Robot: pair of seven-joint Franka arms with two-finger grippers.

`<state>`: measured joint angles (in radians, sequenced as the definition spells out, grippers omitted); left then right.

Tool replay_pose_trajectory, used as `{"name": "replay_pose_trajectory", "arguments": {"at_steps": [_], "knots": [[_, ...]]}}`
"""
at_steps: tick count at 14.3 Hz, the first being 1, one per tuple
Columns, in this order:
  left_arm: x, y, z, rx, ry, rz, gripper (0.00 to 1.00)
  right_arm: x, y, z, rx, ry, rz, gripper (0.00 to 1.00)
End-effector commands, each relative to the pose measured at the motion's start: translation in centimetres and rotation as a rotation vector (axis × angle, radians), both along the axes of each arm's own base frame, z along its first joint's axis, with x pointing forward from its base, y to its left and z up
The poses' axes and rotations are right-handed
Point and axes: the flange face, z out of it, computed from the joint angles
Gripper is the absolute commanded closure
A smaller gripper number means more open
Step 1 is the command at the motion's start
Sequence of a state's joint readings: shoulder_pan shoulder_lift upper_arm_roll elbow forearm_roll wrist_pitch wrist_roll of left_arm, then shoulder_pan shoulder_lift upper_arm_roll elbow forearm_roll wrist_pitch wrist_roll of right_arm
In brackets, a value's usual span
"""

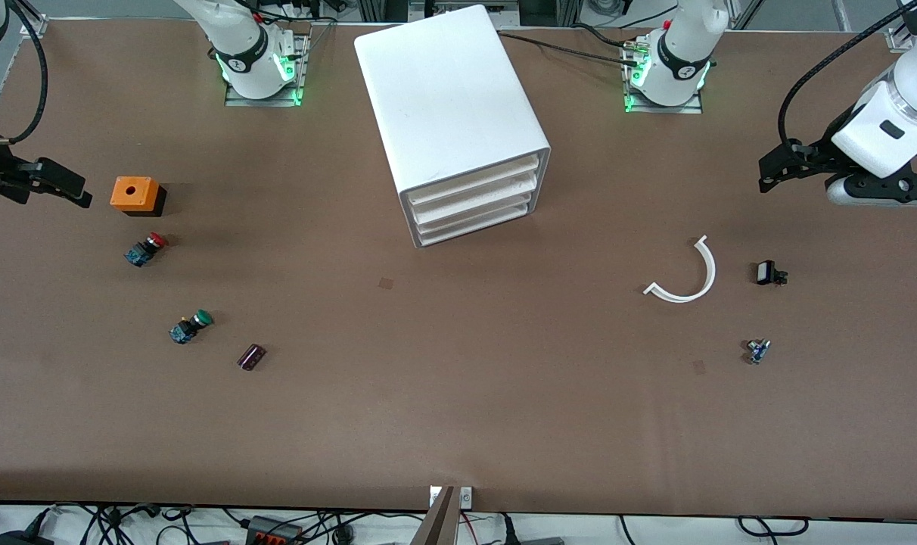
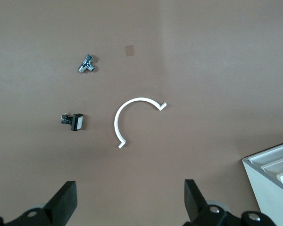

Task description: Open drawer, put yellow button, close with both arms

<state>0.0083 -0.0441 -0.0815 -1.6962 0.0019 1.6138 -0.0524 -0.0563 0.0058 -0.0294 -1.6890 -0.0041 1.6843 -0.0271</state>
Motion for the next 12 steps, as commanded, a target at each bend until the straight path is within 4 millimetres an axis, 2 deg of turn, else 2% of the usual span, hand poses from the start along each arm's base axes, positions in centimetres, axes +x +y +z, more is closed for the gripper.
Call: {"name": "replay_pose_trajectory", "arguments": {"at_steps": [1, 12], "knots": [[0.32, 0.16, 0.46, 0.001, 0.000, -0.024, 0.00, -0.54, -0.01, 0.41, -0.013, -0.008, 0.020, 0.00], [0.22, -0.17, 0.54, 0.002, 0.005, -0.028, 0.00, -0.57, 0.16, 0.49, -0.013, -0.009, 0.023, 0.00]]}}
